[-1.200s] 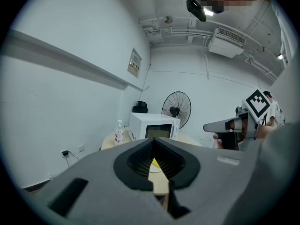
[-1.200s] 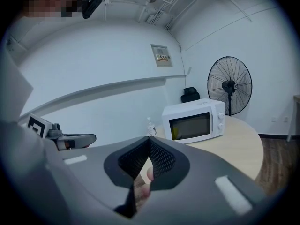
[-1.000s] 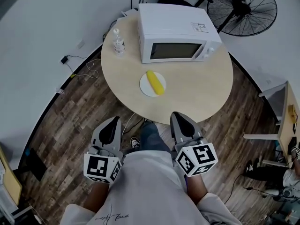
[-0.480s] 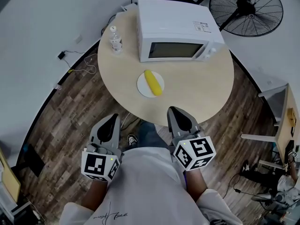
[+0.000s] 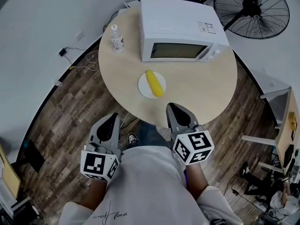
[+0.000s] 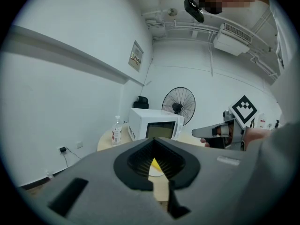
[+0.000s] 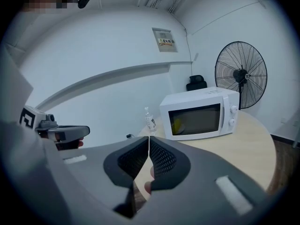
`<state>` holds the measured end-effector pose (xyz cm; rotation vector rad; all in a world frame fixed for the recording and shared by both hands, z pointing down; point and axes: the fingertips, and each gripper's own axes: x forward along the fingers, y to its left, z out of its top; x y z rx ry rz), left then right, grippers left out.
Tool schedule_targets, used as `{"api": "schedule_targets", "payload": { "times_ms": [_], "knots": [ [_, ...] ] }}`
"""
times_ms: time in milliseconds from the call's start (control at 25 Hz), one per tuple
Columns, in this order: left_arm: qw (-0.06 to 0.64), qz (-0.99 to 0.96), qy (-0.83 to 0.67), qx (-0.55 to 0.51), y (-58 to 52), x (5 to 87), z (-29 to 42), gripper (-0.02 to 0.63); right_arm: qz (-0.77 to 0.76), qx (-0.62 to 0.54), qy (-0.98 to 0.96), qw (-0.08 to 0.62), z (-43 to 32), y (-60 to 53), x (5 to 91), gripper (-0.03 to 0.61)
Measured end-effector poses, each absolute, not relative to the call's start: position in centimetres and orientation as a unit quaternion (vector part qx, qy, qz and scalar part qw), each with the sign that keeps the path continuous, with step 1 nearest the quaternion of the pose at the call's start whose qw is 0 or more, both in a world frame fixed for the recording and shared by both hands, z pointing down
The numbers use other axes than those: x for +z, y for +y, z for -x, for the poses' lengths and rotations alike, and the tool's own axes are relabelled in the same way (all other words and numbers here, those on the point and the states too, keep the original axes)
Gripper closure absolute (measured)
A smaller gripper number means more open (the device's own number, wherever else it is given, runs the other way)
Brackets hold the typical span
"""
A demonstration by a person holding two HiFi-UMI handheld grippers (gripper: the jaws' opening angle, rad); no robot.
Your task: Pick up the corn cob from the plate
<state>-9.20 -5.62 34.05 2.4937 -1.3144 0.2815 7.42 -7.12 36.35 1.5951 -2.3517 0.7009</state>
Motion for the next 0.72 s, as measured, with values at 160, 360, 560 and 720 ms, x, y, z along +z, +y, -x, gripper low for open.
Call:
{"api": "schedule_targets", "payload": {
  "times_ms": [160, 360, 560, 720],
  "knots": [
    [0.157, -0.869, -0.458, 0.105, -6.0, 34.3, 8.9, 0.615, -0.534, 0.245, -0.801, 0.115, -7.6, -8.2, 37.3, 0.557],
    [0.159, -0.865, -0.464, 0.106, -6.2, 34.4, 9.0, 0.615, -0.526, 0.251, -0.803, 0.124, -7.6, -9.0, 38.3, 0.555],
    [0.164, -0.86, -0.47, 0.11, -6.3, 34.7, 9.2, 0.615, -0.519, 0.258, -0.804, 0.133, -7.6, -9.6, 39.3, 0.551],
    [0.17, -0.856, -0.475, 0.113, -6.7, 35.2, 9.3, 0.615, -0.512, 0.267, -0.805, 0.139, -7.7, -10.4, 40.2, 0.546]
  ]
}}
